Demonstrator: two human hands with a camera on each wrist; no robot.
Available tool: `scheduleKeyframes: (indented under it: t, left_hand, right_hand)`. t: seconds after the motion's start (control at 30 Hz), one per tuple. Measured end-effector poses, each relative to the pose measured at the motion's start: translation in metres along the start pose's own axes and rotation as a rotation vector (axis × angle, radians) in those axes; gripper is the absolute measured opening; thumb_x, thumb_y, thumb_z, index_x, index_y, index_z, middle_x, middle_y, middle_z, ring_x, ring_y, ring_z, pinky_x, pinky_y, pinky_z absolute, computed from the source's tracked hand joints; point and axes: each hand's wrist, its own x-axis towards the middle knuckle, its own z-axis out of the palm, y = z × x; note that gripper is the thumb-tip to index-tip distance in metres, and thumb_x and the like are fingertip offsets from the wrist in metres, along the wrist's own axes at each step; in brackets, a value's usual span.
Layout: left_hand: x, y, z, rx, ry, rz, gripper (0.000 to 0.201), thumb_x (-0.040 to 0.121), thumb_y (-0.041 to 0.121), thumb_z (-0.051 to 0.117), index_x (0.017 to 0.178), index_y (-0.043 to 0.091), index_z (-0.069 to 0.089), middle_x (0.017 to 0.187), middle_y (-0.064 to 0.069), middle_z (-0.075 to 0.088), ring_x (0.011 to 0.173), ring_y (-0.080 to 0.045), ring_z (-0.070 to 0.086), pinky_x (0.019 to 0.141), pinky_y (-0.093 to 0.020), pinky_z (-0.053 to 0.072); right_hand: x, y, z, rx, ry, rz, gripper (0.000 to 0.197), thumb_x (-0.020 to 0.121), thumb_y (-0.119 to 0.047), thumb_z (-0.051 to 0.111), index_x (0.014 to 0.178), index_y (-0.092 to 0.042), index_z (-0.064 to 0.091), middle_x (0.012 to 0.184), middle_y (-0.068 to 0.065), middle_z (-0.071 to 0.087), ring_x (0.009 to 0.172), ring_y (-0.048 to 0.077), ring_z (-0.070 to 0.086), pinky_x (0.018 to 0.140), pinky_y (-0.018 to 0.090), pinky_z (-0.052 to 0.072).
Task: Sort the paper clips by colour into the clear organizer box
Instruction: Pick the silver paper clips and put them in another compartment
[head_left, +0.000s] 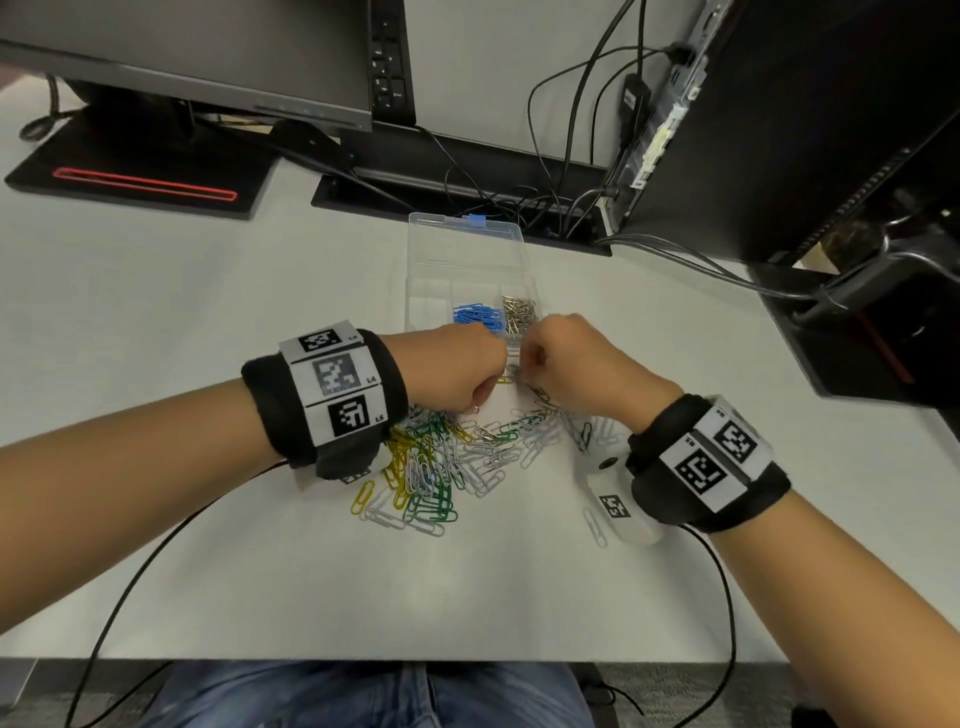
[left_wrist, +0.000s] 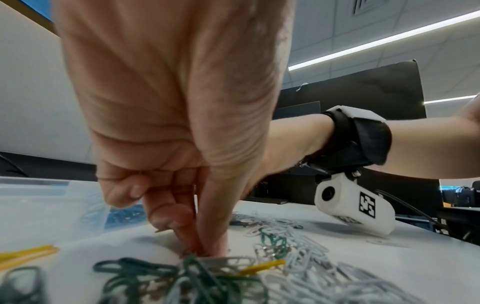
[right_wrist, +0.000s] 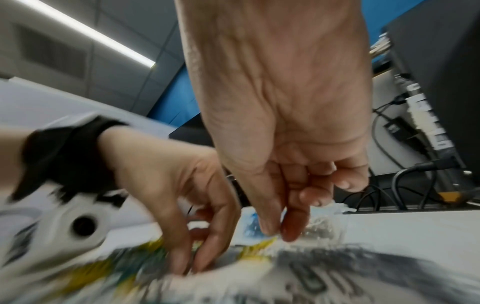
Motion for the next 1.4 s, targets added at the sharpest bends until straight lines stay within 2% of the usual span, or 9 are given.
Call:
scheduleKeyframes:
  t: [0.2,0.37,0.5,0.63,0.73,0.9,1.1,1.27,1.4]
  left_hand:
    - [-0.002,-0.005,0.001,0.024,0.025,-0.023,0.007,0.079,0.012,0.072,0.084,0.010,0.067,0.076,0.006,0.057,0.073,-0.009,0.050,0.064,-0.022,0.041]
    - [-0.001,-0.008,0.002,-0.046,0.000,-0.026,0.017,0.082,-0.002,0.057,0.079,0.006,0.072,0.079,0.001,0.070,0.061,-0.003,0.052,0.052,-0.011,0.037]
    - [0.001,-0.006,0.002,-0.032,-0.049,0.003,0.018,0.083,-0.003,0.055,0.081,0.007,0.070,0.075,0.005,0.062,0.065,-0.007,0.052,0.061,-0.019,0.042]
    - [0.000,-0.003,0.002,0.018,-0.061,0.043,0.015,0.083,0.001,0.054,0.079,0.009,0.067,0.074,0.003,0.061,0.066,-0.011,0.052,0.063,-0.026,0.045]
    - [0.004,-0.003,-0.007,-0.034,0.029,0.062,0.015,0.083,0.003,0.055,0.076,0.006,0.067,0.079,-0.003,0.070,0.070,-0.014,0.060,0.066,-0.029,0.047]
    - [0.026,-0.010,-0.038,-0.240,0.360,0.009,0.017,0.085,0.002,0.058,0.080,0.009,0.073,0.077,0.004,0.068,0.064,0.000,0.055,0.063,-0.008,0.044]
    - [0.052,-0.022,-0.041,-0.357,0.443,-0.092,0.011,0.084,0.007,0.068,0.094,0.004,0.071,0.092,-0.003,0.067,0.068,-0.003,0.052,0.056,-0.004,0.035]
    - [0.036,-0.038,-0.040,-0.327,0.521,-0.092,0.011,0.083,0.012,0.070,0.094,0.011,0.070,0.085,0.006,0.063,0.065,0.003,0.049,0.055,-0.002,0.035]
    - [0.013,-0.039,-0.036,-0.305,0.444,-0.036,0.008,0.080,0.010,0.071,0.088,0.010,0.071,0.070,0.016,0.056,0.061,0.008,0.049,0.054,-0.003,0.034]
  right_hand:
    - [0.024,0.007,-0.024,0.319,0.295,0.095,0.010,0.082,-0.002,0.064,0.075,-0.007,0.068,0.068,-0.006,0.060,0.060,0.001,0.051,0.049,0.004,0.038]
    - [0.021,0.019,-0.025,0.259,0.253,0.173,0.005,0.080,-0.006,0.070,0.080,-0.009,0.067,0.078,0.003,0.062,0.072,0.016,0.056,0.055,0.016,0.039]
    - [0.001,0.028,-0.014,0.113,0.070,0.246,0.013,0.079,-0.001,0.062,0.073,-0.012,0.068,0.084,0.008,0.069,0.080,0.023,0.064,0.067,0.028,0.049]
    - [-0.008,0.026,-0.004,0.075,-0.024,0.266,0.005,0.076,-0.011,0.073,0.076,-0.009,0.068,0.080,0.007,0.067,0.079,0.024,0.063,0.071,0.032,0.053]
    - [-0.004,0.024,-0.001,0.037,-0.047,0.224,0.013,0.077,-0.015,0.072,0.080,-0.004,0.066,0.082,0.010,0.066,0.078,0.028,0.063,0.073,0.038,0.055]
    - [0.000,0.019,0.000,-0.011,-0.143,0.181,0.008,0.085,-0.011,0.061,0.087,-0.005,0.057,0.092,0.014,0.063,0.086,0.032,0.062,0.075,0.037,0.052]
    - [-0.005,0.018,-0.003,0.001,-0.200,0.179,0.010,0.090,-0.010,0.050,0.084,-0.003,0.055,0.090,0.014,0.062,0.082,0.030,0.060,0.066,0.034,0.047]
    - [0.010,0.019,-0.020,0.192,0.089,0.200,0.015,0.088,-0.003,0.053,0.079,-0.003,0.066,0.076,-0.001,0.062,0.073,0.017,0.059,0.064,0.029,0.048]
    - [0.026,0.012,-0.032,0.238,0.208,0.144,0.015,0.086,-0.020,0.067,0.091,-0.006,0.064,0.082,-0.002,0.056,0.072,0.012,0.051,0.058,0.023,0.036]
